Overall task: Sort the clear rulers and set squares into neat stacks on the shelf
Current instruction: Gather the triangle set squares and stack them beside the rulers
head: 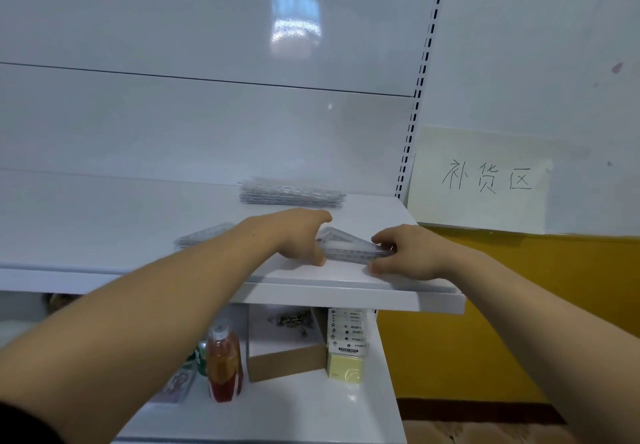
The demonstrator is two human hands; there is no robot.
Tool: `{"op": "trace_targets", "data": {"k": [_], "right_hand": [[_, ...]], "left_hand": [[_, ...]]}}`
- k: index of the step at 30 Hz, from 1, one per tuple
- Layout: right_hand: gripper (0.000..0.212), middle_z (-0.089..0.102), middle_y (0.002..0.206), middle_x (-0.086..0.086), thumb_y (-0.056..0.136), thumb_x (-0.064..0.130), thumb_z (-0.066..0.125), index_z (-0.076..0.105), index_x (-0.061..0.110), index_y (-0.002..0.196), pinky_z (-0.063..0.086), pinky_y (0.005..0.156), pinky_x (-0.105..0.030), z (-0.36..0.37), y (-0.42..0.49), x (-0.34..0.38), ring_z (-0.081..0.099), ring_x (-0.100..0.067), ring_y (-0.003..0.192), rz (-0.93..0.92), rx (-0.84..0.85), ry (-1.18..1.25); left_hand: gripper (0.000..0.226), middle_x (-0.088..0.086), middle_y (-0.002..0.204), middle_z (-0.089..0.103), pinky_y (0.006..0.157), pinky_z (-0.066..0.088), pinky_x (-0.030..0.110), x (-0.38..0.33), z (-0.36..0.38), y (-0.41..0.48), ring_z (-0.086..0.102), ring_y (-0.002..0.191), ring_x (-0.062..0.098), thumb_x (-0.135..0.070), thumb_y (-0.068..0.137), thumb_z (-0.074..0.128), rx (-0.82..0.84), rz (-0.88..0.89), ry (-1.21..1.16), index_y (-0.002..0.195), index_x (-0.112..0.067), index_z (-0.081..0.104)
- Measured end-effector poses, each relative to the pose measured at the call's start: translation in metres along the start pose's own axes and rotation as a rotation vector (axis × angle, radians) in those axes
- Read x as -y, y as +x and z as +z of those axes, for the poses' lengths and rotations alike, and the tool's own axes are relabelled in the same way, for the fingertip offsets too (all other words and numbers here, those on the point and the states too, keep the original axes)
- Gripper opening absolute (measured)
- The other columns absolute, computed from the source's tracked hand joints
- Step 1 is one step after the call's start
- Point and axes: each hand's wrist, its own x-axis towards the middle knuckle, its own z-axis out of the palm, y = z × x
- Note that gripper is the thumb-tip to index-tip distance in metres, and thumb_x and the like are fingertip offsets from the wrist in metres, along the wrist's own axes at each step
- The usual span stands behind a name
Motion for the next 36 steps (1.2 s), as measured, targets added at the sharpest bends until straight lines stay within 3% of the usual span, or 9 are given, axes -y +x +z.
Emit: {"op": "trace_targets", "data": {"k": [3, 8, 12, 16, 18, 23, 29, 33, 36], "right_hand": [[0.07, 0.05, 0.138, 0.001, 0.085, 0.055, 0.057, 0.038, 0.021, 0.143, 0.039, 0.103, -0.032, -0.011, 0.006, 0.004, 0.049, -0.017, 0.121, -0.018, -0.026, 0.015], [0.067, 0.036, 0.151, 0.002, 0.09, 0.056, 0.049, 0.033, 0.023, 0.146, 0.028, 0.11, -0.033, -0.016, 0.043, 0.031, 0.036, -0.019, 0.136, -0.079, -0.088, -0.044], [0.068, 0.03, 0.153, -0.001, 0.09, 0.054, 0.049, 0.03, 0.023, 0.147, 0.025, 0.112, -0.036, -0.01, 0.089, 0.05, 0.029, -0.022, 0.139, -0.074, -0.083, -0.096], [0.061, 0.043, 0.14, -0.003, 0.089, 0.052, 0.051, 0.039, 0.019, 0.139, 0.036, 0.101, -0.037, -0.008, 0.131, 0.058, 0.043, -0.027, 0.127, -0.043, -0.067, -0.156], [0.06, 0.042, 0.14, -0.004, 0.09, 0.049, 0.053, 0.038, 0.018, 0.139, 0.036, 0.103, -0.038, -0.009, 0.147, 0.059, 0.043, -0.027, 0.126, -0.013, -0.058, -0.165], [0.082, 0.024, 0.154, -0.003, 0.086, 0.054, 0.058, 0.019, 0.021, 0.15, 0.027, 0.113, -0.039, -0.012, 0.181, 0.05, 0.028, -0.024, 0.139, 0.063, 0.001, -0.205], [0.087, 0.028, 0.152, 0.001, 0.081, 0.057, 0.063, 0.02, 0.025, 0.15, 0.03, 0.11, -0.036, -0.008, 0.207, 0.031, 0.033, -0.022, 0.137, 0.055, 0.079, -0.19], [0.074, 0.045, 0.141, 0.003, 0.08, 0.058, 0.064, 0.036, 0.028, 0.142, 0.036, 0.105, -0.033, -0.007, 0.224, 0.017, 0.044, -0.02, 0.127, -0.026, 0.043, -0.166], [0.069, 0.052, 0.13, 0.008, 0.076, 0.063, 0.064, 0.044, 0.031, 0.134, 0.039, 0.1, -0.031, -0.007, 0.229, 0.008, 0.049, -0.017, 0.12, -0.062, 0.031, -0.083]], "left_hand": [[0.087, -0.001, 0.152, 0.033, 0.106, 0.032, 0.035, 0.008, -0.01, -0.003, 0.038, 0.134, 0.022, -0.055, 0.082, 0.061, -0.011, -0.014, -0.082, 0.15, -0.025, 0.016], [0.076, -0.003, 0.154, 0.028, 0.112, 0.028, 0.037, 0.04, -0.023, 0.0, 0.032, 0.138, 0.021, -0.058, 0.086, 0.052, -0.1, -0.088, -0.09, 0.148, -0.027, 0.021], [0.074, -0.002, 0.156, 0.024, 0.113, 0.026, 0.036, 0.074, -0.026, 0.006, 0.03, 0.139, 0.021, -0.055, 0.088, 0.052, -0.079, -0.105, -0.067, 0.149, -0.026, 0.022], [0.074, 0.0, 0.156, 0.02, 0.113, 0.028, 0.039, 0.12, -0.03, 0.016, 0.03, 0.139, 0.023, -0.052, 0.089, 0.053, -0.067, -0.111, -0.077, 0.149, -0.025, 0.019], [0.076, 0.0, 0.156, 0.018, 0.112, 0.029, 0.039, 0.145, -0.035, 0.024, 0.03, 0.139, 0.024, -0.051, 0.089, 0.054, -0.068, -0.124, -0.079, 0.15, -0.025, 0.016], [0.083, 0.001, 0.156, 0.019, 0.111, 0.029, 0.038, 0.187, -0.039, 0.054, 0.03, 0.139, 0.024, -0.048, 0.085, 0.061, -0.106, -0.12, -0.128, 0.15, -0.025, 0.014], [0.084, -0.005, 0.158, 0.012, 0.116, 0.017, 0.031, 0.204, -0.025, 0.089, 0.017, 0.144, 0.016, -0.048, 0.084, 0.062, -0.16, -0.044, -0.262, 0.15, -0.028, 0.014], [0.065, -0.003, 0.15, 0.031, 0.109, 0.021, 0.023, 0.2, -0.014, 0.105, 0.03, 0.137, 0.015, -0.044, 0.09, 0.055, -0.171, -0.026, -0.333, 0.146, -0.027, 0.029], [0.045, 0.0, 0.124, 0.048, 0.102, 0.028, 0.02, 0.201, -0.007, 0.114, 0.045, 0.121, 0.017, -0.038, 0.095, 0.047, -0.288, -0.022, -0.355, 0.137, -0.022, 0.047]]}}
